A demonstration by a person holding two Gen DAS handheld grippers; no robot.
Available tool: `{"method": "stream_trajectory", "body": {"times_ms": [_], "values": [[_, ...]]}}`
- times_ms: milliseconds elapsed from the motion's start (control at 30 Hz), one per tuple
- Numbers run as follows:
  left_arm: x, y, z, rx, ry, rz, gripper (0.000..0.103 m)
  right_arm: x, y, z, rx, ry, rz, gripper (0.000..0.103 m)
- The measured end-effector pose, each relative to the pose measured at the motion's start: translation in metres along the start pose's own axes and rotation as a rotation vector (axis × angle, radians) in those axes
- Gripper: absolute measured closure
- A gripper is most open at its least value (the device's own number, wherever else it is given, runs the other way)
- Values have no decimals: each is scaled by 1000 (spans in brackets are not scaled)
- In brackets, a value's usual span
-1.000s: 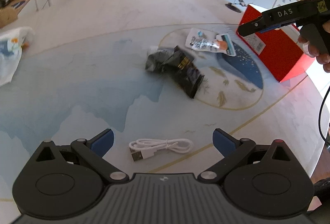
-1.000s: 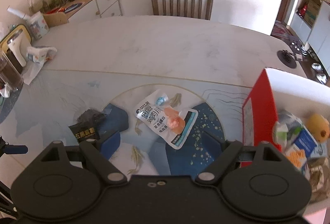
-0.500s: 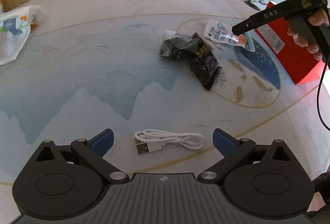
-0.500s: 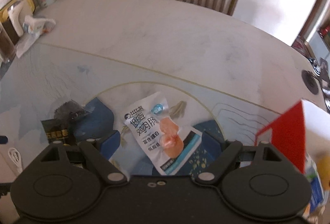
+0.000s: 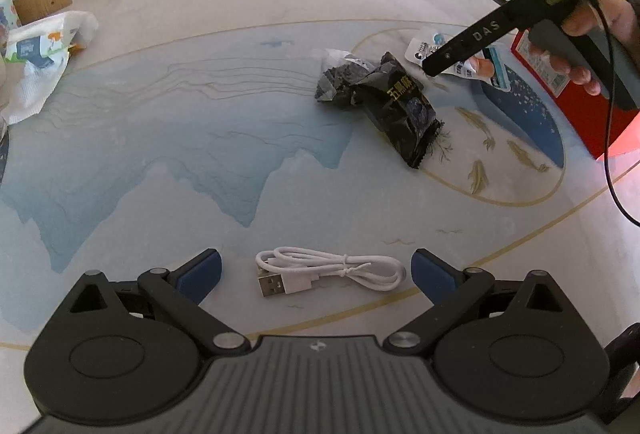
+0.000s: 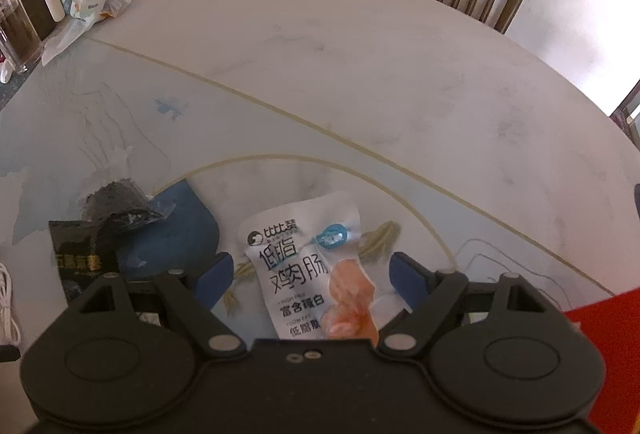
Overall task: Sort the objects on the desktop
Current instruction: 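Grasp the white sausage pack with the right tool while the left tool grasps the white USB cable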
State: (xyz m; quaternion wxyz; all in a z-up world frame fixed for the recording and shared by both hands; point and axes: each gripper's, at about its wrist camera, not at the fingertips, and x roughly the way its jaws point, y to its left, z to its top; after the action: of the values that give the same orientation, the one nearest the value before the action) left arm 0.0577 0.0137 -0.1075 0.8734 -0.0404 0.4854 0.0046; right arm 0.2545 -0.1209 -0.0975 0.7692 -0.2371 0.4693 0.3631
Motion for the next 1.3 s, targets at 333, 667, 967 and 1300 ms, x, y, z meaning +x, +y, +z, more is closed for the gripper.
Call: {"method": "stream_trajectory", "body": {"times_ms": [333, 667, 967, 1300], "values": [[-2, -5, -2, 44, -14, 6, 13, 3, 3, 0, 31, -29, 21, 26], [-4, -8, -3, 79, -23, 7, 24, -11, 0, -10, 96, -63, 5, 68], [-5, -6, -5, 85, -35, -1, 24, -21, -2, -15, 119, -62, -27, 72], [-5, -7, -6, 89, -35, 2, 24, -8, -3, -10, 167, -79, -32, 26]]}}
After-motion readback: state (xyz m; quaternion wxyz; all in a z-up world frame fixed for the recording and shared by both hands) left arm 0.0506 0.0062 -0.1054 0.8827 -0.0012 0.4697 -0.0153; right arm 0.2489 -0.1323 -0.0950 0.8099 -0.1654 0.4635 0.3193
